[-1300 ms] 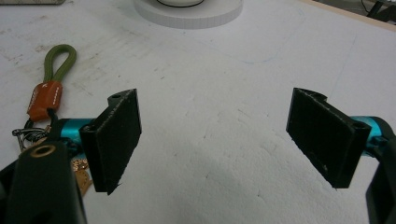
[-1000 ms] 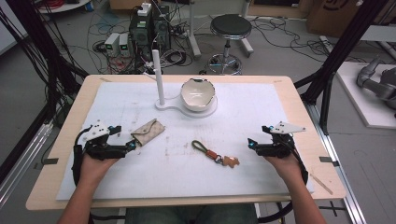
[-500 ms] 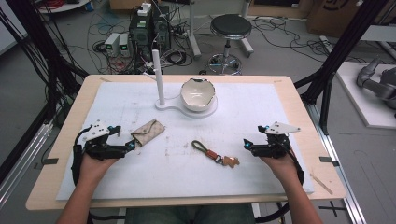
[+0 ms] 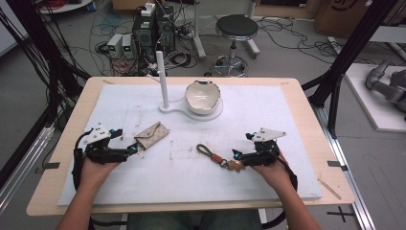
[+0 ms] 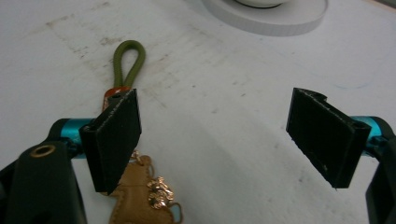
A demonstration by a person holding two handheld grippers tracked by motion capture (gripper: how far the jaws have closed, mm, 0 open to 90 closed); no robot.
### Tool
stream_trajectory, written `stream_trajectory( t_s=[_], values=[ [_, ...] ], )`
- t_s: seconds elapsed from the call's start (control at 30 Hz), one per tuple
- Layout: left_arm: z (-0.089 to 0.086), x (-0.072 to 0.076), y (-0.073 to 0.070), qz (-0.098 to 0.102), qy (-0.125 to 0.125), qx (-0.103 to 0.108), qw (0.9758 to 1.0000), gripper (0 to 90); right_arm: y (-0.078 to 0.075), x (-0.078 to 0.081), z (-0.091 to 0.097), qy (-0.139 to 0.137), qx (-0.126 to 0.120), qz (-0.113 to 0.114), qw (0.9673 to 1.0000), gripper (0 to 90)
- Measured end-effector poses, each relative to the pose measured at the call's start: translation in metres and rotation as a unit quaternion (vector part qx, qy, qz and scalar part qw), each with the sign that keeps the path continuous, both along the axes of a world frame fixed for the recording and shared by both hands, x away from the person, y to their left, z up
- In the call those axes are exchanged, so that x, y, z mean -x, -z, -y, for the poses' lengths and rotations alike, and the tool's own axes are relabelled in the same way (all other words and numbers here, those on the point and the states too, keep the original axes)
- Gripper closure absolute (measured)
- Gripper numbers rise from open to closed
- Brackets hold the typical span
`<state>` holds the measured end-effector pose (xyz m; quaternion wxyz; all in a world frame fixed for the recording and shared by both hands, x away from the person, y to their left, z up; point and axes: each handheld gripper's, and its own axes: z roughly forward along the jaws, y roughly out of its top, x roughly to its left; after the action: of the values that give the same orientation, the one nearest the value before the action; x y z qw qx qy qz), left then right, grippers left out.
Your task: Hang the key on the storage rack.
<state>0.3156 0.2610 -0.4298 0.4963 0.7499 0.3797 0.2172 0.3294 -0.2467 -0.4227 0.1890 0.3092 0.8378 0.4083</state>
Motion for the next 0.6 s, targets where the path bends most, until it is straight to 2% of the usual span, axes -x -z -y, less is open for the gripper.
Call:
stream_trajectory(
  t_s=[0.5,0.6],
  values=[
    [0.002,0.001,0.001,-0.001,0.005,-0.004,1.0000,14.7,0.011,0.005,-0.047,-0.052,0.044,-0.010,0.9976,18.3],
    [0.002,0.001,0.001,0.000,0.005,-0.004,1.0000,14.7,0.013,0.009,-0.057,-0.071,0.054,-0.008,0.9960,24.3]
  ],
)
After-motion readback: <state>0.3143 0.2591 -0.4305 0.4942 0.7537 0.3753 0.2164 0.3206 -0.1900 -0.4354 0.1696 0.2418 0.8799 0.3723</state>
